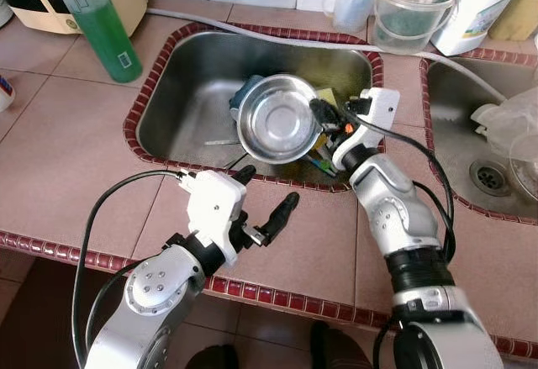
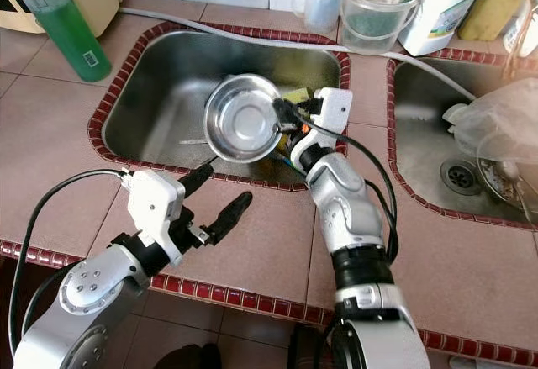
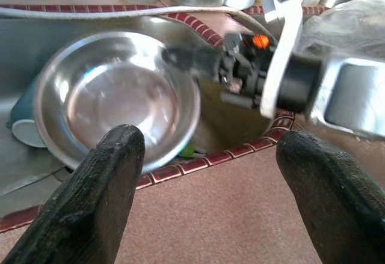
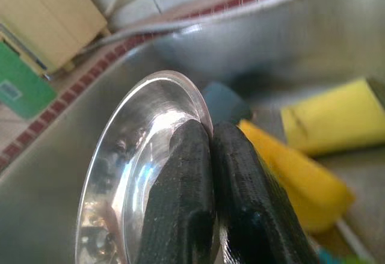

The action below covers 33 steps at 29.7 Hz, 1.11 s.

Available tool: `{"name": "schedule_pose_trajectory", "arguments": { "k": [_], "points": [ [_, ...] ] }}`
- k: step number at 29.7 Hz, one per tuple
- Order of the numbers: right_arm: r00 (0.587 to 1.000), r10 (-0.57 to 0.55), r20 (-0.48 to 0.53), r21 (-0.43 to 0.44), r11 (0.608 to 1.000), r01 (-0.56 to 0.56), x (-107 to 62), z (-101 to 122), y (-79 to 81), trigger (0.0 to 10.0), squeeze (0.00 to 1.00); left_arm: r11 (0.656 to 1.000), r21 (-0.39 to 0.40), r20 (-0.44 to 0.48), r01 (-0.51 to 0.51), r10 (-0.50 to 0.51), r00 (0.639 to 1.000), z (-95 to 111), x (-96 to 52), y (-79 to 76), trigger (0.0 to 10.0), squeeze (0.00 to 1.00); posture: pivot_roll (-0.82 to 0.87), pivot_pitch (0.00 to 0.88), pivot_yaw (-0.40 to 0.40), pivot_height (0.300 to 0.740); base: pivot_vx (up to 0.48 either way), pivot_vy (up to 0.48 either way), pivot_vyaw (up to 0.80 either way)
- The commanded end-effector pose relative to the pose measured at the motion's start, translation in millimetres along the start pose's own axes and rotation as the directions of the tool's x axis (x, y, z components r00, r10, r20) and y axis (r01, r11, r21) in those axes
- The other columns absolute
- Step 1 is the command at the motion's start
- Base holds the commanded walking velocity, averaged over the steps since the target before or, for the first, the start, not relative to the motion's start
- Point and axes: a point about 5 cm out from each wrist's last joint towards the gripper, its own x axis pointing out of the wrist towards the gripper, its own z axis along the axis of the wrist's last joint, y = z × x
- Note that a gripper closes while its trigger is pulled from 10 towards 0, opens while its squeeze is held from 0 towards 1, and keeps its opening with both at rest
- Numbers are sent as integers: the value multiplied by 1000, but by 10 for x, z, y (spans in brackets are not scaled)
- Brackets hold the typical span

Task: Kitchen organization

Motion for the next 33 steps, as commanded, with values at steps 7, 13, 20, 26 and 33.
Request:
{"name": "schedule_pose_trajectory", "arguments": {
  "k": [7, 13, 20, 26, 33],
  "points": [
    [999, -41, -24, 25, 999, 42, -88, -13, -70, 10000, 0, 1000, 1, 11, -6, 6, 1000, 37, -24, -13, 10000, 0, -30, 285, 26, 740, 0, 0, 0],
    [998, -52, -18, 58, 997, 53, -104, -6, -85, 10000, 1000, 1000, 5, 9, -1, 1, 1000, 32, -25, -13, 10000, 0, -30, 280, 26, 740, 0, 0, 0],
    [998, -67, 1, 66, 996, 67, -91, 21, -89, 10000, 1000, 1000, 11, 10, -4, 4, 1000, 30, -16, -2, 10000, 0, -25, 273, 27, 740, 0, 0, 0],
    [998, -40, 51, 56, 998, 37, -88, 83, -56, 10000, 1000, 1000, 14, 8, -14, 14, 1000, 18, -8, 21, 10000, 0, -19, 259, 21, 740, 0, 0, 0],
    [981, 33, 190, -170, 985, 0, -132, 211, 85, 10000, 1000, 996, 16, 21, -83, 83, 996, -3, 40, 162, 10000, 0, -21, 212, 13, 740, 0, 0, 0]
  ]
}}
